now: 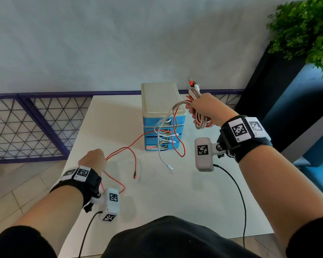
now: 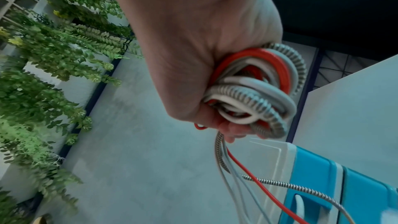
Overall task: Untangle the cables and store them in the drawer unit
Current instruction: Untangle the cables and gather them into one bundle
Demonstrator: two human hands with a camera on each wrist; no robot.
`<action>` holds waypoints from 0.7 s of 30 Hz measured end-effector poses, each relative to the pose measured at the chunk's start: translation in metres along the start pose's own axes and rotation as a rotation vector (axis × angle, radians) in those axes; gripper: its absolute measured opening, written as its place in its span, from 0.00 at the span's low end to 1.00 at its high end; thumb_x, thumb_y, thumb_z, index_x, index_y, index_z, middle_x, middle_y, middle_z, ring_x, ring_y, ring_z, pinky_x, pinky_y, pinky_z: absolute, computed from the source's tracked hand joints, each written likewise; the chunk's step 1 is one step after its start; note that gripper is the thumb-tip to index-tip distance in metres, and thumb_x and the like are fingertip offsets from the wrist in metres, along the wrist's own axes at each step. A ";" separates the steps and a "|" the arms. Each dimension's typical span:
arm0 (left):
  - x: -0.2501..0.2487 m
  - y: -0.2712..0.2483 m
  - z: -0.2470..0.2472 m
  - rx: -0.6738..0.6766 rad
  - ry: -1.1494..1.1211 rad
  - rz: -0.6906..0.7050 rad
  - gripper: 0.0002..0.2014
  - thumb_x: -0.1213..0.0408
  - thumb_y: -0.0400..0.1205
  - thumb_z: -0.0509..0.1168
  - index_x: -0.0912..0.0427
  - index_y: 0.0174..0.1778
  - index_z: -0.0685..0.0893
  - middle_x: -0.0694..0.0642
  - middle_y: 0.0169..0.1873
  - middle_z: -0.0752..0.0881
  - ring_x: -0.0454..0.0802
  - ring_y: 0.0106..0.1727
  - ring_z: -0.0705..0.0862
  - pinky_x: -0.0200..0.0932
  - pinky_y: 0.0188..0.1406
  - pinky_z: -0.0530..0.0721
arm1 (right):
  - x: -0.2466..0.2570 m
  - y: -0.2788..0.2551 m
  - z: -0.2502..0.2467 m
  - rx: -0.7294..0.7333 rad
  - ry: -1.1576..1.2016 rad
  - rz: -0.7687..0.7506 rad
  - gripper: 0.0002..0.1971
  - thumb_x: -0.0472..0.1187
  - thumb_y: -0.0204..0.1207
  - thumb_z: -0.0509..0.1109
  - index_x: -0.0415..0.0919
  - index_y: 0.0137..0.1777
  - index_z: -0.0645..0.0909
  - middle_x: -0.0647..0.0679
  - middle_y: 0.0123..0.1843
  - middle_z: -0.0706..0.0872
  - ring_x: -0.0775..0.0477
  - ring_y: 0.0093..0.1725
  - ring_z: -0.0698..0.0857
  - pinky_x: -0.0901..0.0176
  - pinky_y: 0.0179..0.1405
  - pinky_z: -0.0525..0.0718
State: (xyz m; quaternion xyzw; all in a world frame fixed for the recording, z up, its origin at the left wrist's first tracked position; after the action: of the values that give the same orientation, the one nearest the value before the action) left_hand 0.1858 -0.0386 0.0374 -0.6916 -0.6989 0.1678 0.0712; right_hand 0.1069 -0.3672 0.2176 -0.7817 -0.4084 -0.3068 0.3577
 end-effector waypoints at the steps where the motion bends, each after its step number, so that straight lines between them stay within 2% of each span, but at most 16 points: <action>1: -0.010 0.001 -0.004 -0.036 -0.014 0.066 0.13 0.68 0.78 0.61 0.65 0.57 0.82 0.65 0.58 0.83 0.65 0.58 0.82 0.53 0.54 0.81 | 0.003 -0.001 0.001 0.011 -0.005 -0.020 0.09 0.35 0.82 0.59 0.36 0.46 0.80 0.43 0.36 0.82 0.49 0.30 0.80 0.45 0.54 0.85; 3: -0.039 -0.001 -0.013 -0.134 -0.114 0.276 0.21 0.67 0.79 0.61 0.64 0.70 0.76 0.65 0.70 0.75 0.64 0.69 0.76 0.54 0.65 0.77 | 0.009 -0.003 0.004 0.031 -0.024 -0.052 0.10 0.35 0.81 0.59 0.37 0.43 0.81 0.44 0.35 0.82 0.50 0.29 0.80 0.46 0.53 0.86; 4: -0.057 -0.008 -0.021 -0.191 -0.209 0.411 0.23 0.68 0.80 0.61 0.64 0.73 0.73 0.65 0.72 0.73 0.64 0.71 0.74 0.52 0.68 0.74 | 0.012 -0.005 0.006 0.041 -0.041 -0.064 0.10 0.34 0.81 0.59 0.37 0.43 0.81 0.44 0.35 0.82 0.50 0.29 0.80 0.46 0.52 0.86; 6: -0.094 -0.025 -0.037 -0.245 -0.364 0.634 0.22 0.69 0.81 0.62 0.64 0.73 0.74 0.63 0.70 0.76 0.60 0.71 0.75 0.44 0.68 0.70 | 0.018 -0.008 0.012 0.058 -0.069 -0.091 0.10 0.33 0.80 0.59 0.36 0.45 0.82 0.45 0.32 0.82 0.51 0.27 0.80 0.51 0.45 0.87; 8: -0.120 -0.035 -0.043 -0.214 -0.420 0.722 0.17 0.66 0.83 0.62 0.61 0.68 0.79 0.59 0.64 0.82 0.57 0.65 0.80 0.43 0.62 0.74 | 0.022 -0.011 0.017 0.091 -0.070 -0.106 0.10 0.33 0.80 0.59 0.37 0.45 0.82 0.46 0.32 0.81 0.52 0.27 0.80 0.53 0.42 0.86; 10: -0.130 -0.035 -0.042 -0.168 -0.425 0.716 0.07 0.62 0.83 0.63 0.57 0.54 0.83 0.55 0.50 0.86 0.56 0.53 0.84 0.46 0.52 0.80 | 0.025 -0.013 0.020 0.127 -0.066 -0.111 0.10 0.34 0.81 0.59 0.37 0.45 0.82 0.45 0.34 0.81 0.51 0.29 0.80 0.49 0.48 0.85; 12: -0.127 -0.030 -0.039 -0.134 -0.458 0.662 0.05 0.62 0.82 0.64 0.57 0.44 0.85 0.53 0.41 0.87 0.55 0.44 0.85 0.47 0.45 0.81 | 0.024 -0.014 0.020 0.138 -0.069 -0.104 0.10 0.34 0.81 0.58 0.37 0.44 0.81 0.44 0.35 0.82 0.50 0.30 0.80 0.47 0.50 0.85; 15: -0.122 -0.026 -0.040 -0.131 -0.516 0.661 0.11 0.66 0.81 0.65 0.59 0.31 0.83 0.57 0.36 0.89 0.55 0.39 0.87 0.49 0.43 0.83 | 0.019 -0.014 0.019 0.120 -0.077 -0.086 0.11 0.33 0.80 0.58 0.37 0.41 0.80 0.46 0.32 0.81 0.51 0.27 0.79 0.54 0.39 0.83; 18: -0.109 -0.024 -0.039 -0.105 -0.498 0.680 0.11 0.68 0.79 0.66 0.64 0.30 0.85 0.58 0.29 0.88 0.43 0.29 0.83 0.33 0.36 0.77 | 0.012 -0.014 0.017 0.074 -0.073 -0.068 0.11 0.32 0.80 0.58 0.38 0.39 0.79 0.47 0.29 0.80 0.52 0.23 0.77 0.60 0.30 0.81; 21: -0.083 -0.015 -0.026 -0.061 -0.473 0.609 0.12 0.69 0.78 0.68 0.62 0.28 0.86 0.58 0.28 0.88 0.41 0.25 0.81 0.35 0.33 0.77 | 0.009 -0.013 0.010 0.032 -0.025 -0.058 0.11 0.32 0.81 0.58 0.38 0.40 0.79 0.46 0.29 0.79 0.52 0.24 0.77 0.58 0.32 0.82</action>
State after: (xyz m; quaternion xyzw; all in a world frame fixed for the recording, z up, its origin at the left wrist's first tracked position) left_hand 0.1830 -0.1170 0.0779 -0.8115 -0.4633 0.3152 -0.1658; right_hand 0.1024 -0.3503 0.2234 -0.7675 -0.4404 -0.3004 0.3561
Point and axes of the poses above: each hand's wrist, its own y-axis towards the middle knuckle, its own z-axis out of the palm, x = y × z, the point moved 4 cm from there along y, towards the middle knuckle
